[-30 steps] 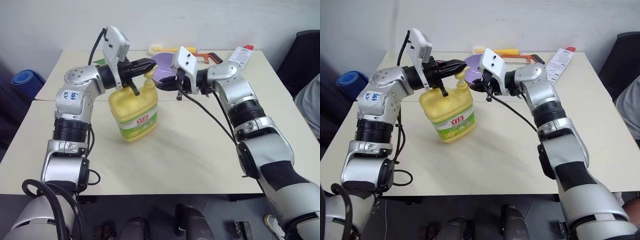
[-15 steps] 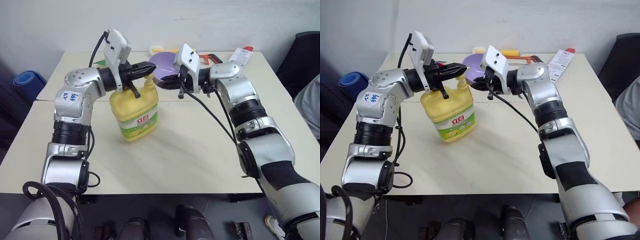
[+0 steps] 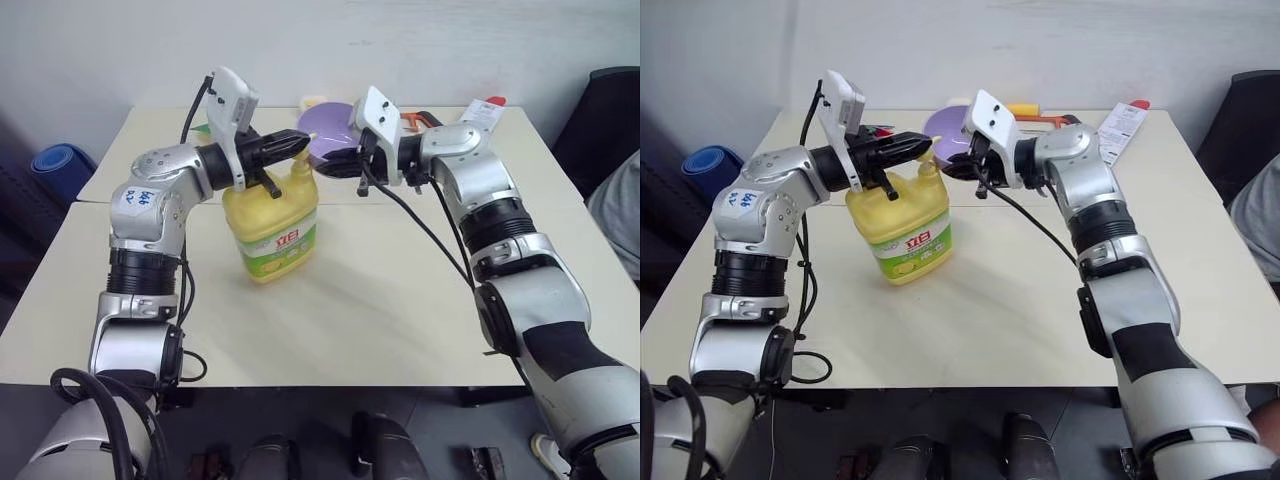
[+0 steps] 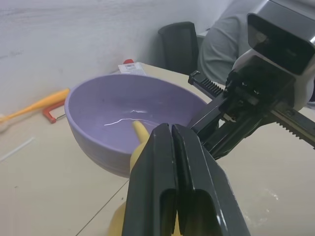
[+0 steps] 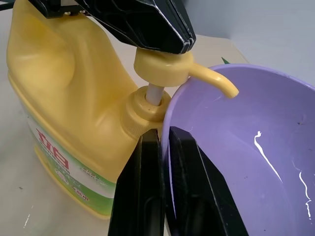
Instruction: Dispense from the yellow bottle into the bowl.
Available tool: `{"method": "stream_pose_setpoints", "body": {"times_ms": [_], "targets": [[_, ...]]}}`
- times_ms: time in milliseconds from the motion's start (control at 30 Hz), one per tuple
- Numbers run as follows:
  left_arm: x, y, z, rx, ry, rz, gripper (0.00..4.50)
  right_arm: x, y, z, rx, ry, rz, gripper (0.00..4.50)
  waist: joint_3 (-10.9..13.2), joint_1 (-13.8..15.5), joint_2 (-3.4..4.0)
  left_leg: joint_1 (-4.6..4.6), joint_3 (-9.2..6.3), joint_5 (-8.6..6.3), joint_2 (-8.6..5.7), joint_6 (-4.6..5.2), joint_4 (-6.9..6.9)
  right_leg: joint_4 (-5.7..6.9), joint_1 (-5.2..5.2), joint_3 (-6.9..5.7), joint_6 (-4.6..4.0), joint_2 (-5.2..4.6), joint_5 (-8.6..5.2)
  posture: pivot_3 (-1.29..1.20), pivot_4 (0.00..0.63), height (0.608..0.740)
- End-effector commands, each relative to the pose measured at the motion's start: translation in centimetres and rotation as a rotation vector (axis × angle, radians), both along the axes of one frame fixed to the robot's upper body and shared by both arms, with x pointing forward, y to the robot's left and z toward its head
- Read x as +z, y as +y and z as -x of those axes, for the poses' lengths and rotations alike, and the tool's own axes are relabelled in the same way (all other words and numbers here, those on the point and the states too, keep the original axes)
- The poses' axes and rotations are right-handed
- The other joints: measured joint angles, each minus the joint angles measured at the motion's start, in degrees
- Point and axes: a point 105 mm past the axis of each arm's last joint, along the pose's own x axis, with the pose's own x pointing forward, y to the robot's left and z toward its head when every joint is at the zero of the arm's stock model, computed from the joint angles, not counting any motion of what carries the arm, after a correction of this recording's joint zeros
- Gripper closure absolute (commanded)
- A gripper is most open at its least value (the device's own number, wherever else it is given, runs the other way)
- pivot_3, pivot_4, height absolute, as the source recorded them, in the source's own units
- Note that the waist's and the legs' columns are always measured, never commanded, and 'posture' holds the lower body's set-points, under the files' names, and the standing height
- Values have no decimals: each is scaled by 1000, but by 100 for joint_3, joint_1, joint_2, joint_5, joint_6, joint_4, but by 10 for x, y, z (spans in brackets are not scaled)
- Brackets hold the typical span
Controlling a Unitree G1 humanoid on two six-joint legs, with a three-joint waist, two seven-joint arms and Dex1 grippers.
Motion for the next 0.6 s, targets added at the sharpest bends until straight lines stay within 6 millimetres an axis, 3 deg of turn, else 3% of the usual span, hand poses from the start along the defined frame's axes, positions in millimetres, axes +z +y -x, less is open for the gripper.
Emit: {"method": "stream_pose_setpoints", "body": {"times_ms": [33,233,600], "targets": [[-44,1,-8,33,210,-35,4427,19,4,5,28,-74,-17,4500,0,2,0,0,-1,0,-1,0,0,0,1,0,0,0,0,0,150,740],[-44,6,-10,55,230,-65,4427,18,5,5,24,-84,-21,4500,0,-7,0,0,-1,0,-1,0,-1,0,0,0,0,1,0,0,150,740],[-5,-1,-8,30,137,-54,4427,13,5,5,19,-89,-26,4500,1,-11,0,-4,0,0,-2,0,-1,-1,-2,-1,0,1,0,0,150,740]]}}
